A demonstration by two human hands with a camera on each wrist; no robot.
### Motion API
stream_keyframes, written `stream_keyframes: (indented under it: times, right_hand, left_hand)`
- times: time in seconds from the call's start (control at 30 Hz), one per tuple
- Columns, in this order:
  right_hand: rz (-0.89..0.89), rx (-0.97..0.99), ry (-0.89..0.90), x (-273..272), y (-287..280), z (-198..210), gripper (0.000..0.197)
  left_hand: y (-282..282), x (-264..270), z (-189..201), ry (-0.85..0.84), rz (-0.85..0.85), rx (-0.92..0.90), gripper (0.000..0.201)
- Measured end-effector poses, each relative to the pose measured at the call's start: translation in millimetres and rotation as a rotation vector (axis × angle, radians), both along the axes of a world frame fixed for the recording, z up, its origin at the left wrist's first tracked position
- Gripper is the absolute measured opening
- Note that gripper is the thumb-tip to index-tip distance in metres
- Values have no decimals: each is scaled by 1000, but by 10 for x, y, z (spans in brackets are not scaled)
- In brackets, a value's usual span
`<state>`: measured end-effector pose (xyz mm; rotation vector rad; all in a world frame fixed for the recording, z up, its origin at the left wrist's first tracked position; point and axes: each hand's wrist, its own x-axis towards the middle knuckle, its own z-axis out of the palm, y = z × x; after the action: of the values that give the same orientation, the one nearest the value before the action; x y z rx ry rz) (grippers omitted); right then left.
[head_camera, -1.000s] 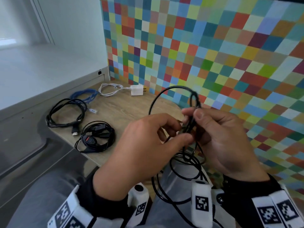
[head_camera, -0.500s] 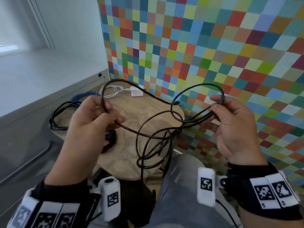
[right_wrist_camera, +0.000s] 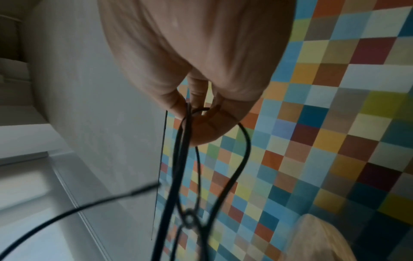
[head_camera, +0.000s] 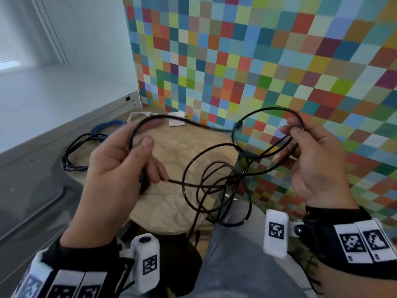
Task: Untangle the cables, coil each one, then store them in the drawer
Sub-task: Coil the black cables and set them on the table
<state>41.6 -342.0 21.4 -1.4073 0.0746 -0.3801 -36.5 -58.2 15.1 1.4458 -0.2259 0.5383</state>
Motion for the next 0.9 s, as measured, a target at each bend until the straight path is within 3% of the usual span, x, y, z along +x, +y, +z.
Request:
stream_keyframes:
  times: [0.1, 0.37, 0.47, 0.67, 0.9]
  right_hand:
    - [-12, 32, 35, 13, -25, -18, 16]
    - [99, -67, -25, -49, 56, 42, 18]
    - [130, -71, -59, -60, 85, 111, 19]
    - [215, -68, -128, -109, 133, 278, 18]
    - [352, -152, -213, -211, 181, 343, 21]
  left_hand:
    - [43, 4, -2, -36, 4, -7, 36]
    - [-56, 0, -50, 21, -95, 55, 30]
    - [-86, -7, -47, 36, -126, 57, 45]
    - [-112, -33, -72, 43, -194, 162, 19]
    - [-202, -99, -37, 195, -267, 511, 23]
